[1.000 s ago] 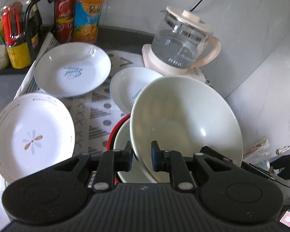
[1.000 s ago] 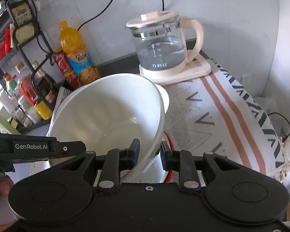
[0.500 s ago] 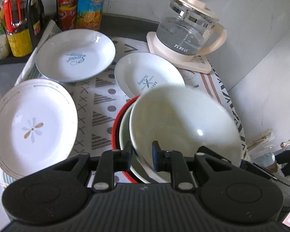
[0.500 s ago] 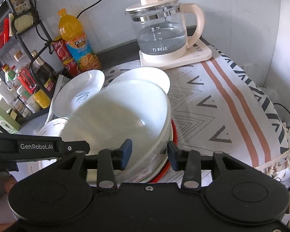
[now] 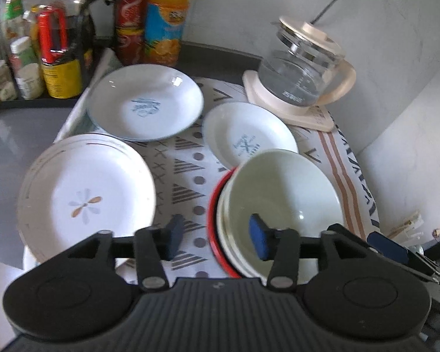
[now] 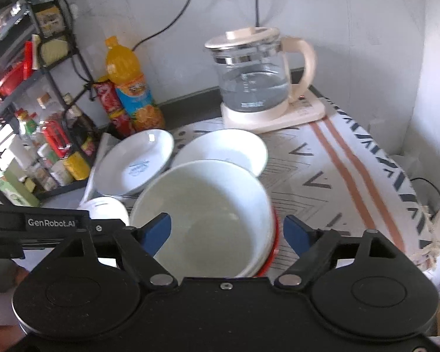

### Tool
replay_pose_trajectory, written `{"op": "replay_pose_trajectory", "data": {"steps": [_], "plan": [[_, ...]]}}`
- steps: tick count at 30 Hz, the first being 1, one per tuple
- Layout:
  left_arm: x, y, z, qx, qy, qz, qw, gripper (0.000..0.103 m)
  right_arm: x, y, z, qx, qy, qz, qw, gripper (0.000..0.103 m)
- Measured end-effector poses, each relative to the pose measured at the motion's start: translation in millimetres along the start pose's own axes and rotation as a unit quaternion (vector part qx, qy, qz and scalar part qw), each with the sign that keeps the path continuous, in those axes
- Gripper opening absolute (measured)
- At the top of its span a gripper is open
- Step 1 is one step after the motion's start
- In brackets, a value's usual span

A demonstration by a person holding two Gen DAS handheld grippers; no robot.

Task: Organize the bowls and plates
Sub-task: 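Open both grippers and withdraw from the bowl stack, then move both tools over the plates toward the 'Sweet' printed plate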

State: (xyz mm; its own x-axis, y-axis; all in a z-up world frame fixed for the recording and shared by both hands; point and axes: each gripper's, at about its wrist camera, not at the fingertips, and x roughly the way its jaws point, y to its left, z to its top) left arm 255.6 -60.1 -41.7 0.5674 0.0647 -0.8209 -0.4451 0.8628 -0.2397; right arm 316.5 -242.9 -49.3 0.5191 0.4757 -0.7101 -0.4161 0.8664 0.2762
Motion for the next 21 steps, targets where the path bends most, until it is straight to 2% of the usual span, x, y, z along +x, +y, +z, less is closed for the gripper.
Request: {"op": "replay_pose_trajectory", "data": {"steps": [2,9,14,18,21], "plan": [[-6,7,-3,-0.006,-0.011,0.007,0.9999,0.06,0,6,-2,0.0,0.002,0.012,1.0,0.089],[-27,38,-12,-0.022,-0.026,0.036,0.9988,0.081,-2,34,-8,-0.034,-0.006,0.015,0.999,0.091],[-41,62,-17,-0.044,-0.022,0.058,0.9971,0.082,-3,57,-10,-0.075,-0.014,0.003,0.997,0.092],[-53,78,-19,-0.055,-0.026,0.074,0.9954,0.083,-3,71,-9,-0.085,-0.006,0.028,0.996,0.092],[-59,88,-19,-0.063,-0.029,0.088,0.9937,0.087,0,83,-8,-0.098,0.001,0.034,0.995,0.092]]}}
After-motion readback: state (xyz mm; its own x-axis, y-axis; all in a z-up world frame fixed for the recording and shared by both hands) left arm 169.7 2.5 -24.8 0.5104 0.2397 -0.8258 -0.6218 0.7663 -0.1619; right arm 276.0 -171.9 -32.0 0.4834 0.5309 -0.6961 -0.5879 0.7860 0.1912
